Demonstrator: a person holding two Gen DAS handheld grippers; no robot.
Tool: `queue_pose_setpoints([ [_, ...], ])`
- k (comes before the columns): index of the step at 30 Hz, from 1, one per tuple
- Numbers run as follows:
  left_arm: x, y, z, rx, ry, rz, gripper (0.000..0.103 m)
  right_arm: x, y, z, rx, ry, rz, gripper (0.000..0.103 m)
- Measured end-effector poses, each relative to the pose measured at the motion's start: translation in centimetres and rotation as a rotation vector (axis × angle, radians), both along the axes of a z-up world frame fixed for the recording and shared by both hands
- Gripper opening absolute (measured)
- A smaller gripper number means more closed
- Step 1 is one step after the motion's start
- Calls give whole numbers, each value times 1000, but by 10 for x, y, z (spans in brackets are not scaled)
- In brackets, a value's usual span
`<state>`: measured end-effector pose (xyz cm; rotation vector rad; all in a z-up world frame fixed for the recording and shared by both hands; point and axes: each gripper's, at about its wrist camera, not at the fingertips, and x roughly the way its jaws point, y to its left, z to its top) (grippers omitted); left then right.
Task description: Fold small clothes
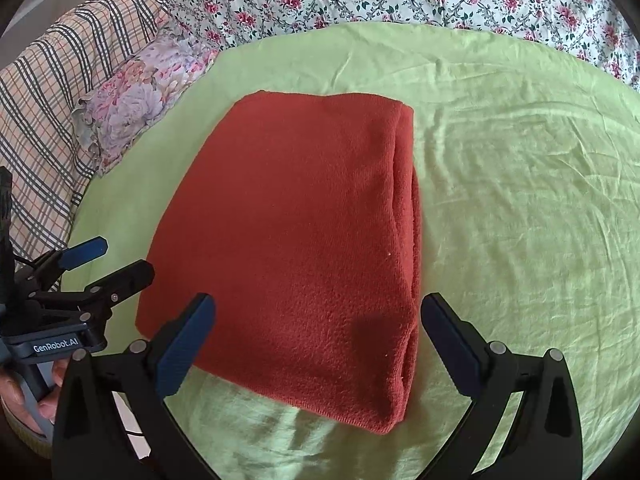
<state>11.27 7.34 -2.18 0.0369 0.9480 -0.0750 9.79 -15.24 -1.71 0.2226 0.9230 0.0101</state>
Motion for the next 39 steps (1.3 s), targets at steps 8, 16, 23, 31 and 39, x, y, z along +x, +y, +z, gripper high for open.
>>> queue_pose_setpoints([
  [8, -2, -1, 0, 5, -2, -2, 99, -1, -1, 0, 2, -6, -1, 102],
  [16, -4, -1, -1, 8, -5, -7, 99, -2, 2, 1, 0, -8, 0, 102],
  [23, -4, -1, -1, 7, -6, -7, 99, -3, 9, 0, -4, -9, 2, 102],
  [31, -5, -2, -1, 3, -9, -6, 99, -3, 11, 0, -5, -11, 1, 102],
  [39, -7, -4, 0, 2, -10, -7, 99, -3, 11, 0, -5, -11, 2, 102],
])
